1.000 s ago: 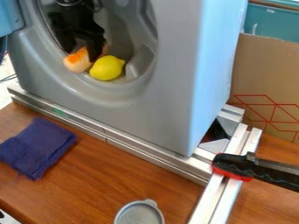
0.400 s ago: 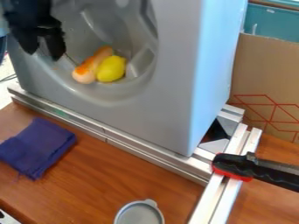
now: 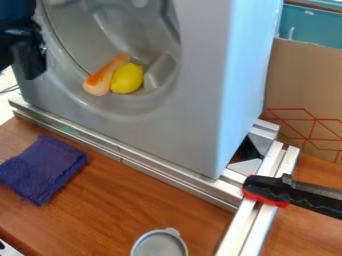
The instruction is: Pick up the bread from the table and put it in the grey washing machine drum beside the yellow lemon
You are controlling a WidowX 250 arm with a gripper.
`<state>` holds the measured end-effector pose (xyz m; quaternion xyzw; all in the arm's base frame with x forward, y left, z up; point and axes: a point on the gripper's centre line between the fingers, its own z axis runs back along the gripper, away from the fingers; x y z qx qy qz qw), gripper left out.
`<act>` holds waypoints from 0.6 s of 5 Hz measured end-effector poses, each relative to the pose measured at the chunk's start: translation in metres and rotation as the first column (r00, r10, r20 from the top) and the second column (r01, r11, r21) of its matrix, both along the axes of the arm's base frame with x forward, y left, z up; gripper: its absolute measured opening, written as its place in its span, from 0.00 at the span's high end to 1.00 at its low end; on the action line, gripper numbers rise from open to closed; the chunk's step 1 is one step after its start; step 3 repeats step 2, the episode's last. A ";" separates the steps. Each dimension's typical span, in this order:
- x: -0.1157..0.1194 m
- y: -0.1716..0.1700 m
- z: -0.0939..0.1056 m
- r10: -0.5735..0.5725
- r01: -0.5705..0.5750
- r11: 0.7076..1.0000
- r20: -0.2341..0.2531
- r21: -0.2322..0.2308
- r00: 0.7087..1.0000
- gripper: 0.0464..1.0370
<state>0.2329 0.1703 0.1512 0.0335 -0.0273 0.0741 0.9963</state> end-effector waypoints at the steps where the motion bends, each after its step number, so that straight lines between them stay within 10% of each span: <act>1: -0.043 -0.019 -0.014 -0.013 0.014 1.000 -0.102 0.009 0.995 0.04; 3: -0.065 -0.028 -0.028 -0.012 0.015 1.000 -0.138 0.019 0.990 0.04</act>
